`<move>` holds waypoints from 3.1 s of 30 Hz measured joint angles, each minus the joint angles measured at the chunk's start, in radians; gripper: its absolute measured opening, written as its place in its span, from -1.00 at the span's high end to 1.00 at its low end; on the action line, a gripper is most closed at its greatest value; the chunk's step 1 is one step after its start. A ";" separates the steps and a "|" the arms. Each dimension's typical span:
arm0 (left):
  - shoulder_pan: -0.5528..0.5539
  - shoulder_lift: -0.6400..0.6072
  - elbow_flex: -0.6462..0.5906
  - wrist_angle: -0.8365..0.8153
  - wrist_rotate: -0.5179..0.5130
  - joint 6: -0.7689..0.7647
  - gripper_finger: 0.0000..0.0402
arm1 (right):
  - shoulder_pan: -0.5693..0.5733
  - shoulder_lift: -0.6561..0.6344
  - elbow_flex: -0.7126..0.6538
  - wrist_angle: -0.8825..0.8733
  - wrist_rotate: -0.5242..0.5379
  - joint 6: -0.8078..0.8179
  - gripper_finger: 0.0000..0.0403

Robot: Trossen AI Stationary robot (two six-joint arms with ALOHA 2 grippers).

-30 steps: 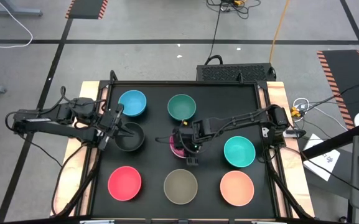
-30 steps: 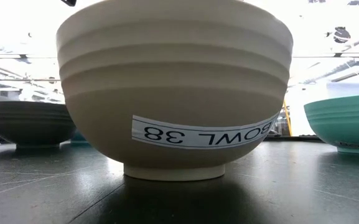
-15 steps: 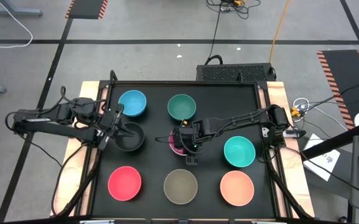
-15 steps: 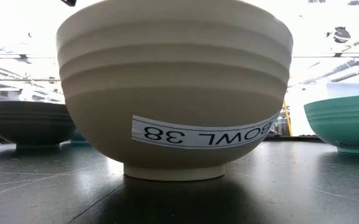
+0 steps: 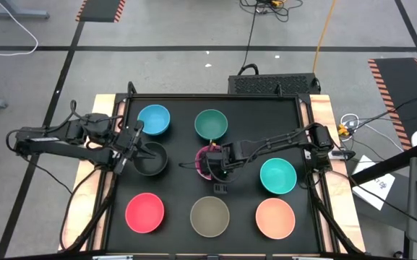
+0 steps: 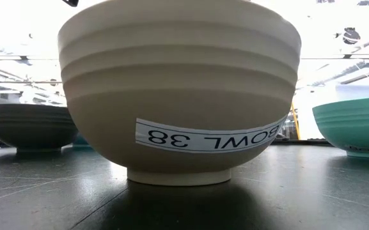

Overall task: Nest bowls inside each other
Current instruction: Stack the pink bowl on top of the white bowl, then stack the light blue bowl on top of the pink bowl

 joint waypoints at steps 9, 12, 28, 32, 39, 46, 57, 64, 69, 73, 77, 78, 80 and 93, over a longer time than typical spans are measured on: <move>0.000 0.000 0.000 -0.006 0.000 -0.002 0.82 | -0.003 0.007 -0.004 0.024 0.010 0.022 0.73; 0.000 0.000 0.000 -0.005 0.000 -0.005 0.82 | -0.002 0.006 -0.005 0.028 0.009 0.032 0.53; 0.000 0.000 0.000 -0.012 0.000 -0.004 0.82 | -0.017 -0.072 -0.004 0.006 0.011 0.044 0.07; 0.000 0.000 0.000 -0.014 -0.011 0.000 0.82 | -0.035 -0.159 -0.004 0.009 0.023 0.025 0.07; 0.005 0.000 0.000 -0.014 -0.182 -0.001 0.82 | -0.048 -0.310 -0.003 0.047 0.111 -0.068 0.07; 0.070 0.000 0.000 0.023 -0.275 0.026 0.82 | -0.047 -0.411 -0.003 0.080 0.164 -0.151 0.07; 0.342 0.007 0.102 -0.017 -0.190 0.054 0.65 | -0.040 -0.476 -0.002 0.003 0.178 -0.190 0.07; 0.553 0.103 0.159 -0.155 -0.186 0.051 0.43 | -0.041 -0.480 -0.012 -0.015 0.247 -0.251 0.07; 0.713 0.209 0.170 -0.189 -0.071 0.052 0.31 | -0.050 -0.480 -0.044 0.005 0.253 -0.277 0.07; 0.827 0.298 0.170 -0.208 0.003 0.060 0.24 | -0.056 -0.483 -0.063 0.014 0.253 -0.283 0.07; 0.903 0.386 0.169 -0.277 0.023 0.097 0.18 | -0.070 -0.482 -0.068 -0.001 0.253 -0.275 0.07; 0.920 0.405 0.169 -0.292 0.022 0.102 0.16 | -0.074 -0.482 -0.068 -0.001 0.253 -0.275 0.07; 0.946 0.435 0.169 -0.312 0.004 0.105 0.14 | -0.081 -0.482 -0.068 -0.001 0.253 -0.271 0.07; 0.975 0.510 0.169 -0.486 -0.030 0.134 0.07 | -0.085 -0.482 -0.068 0.002 0.253 -0.259 0.07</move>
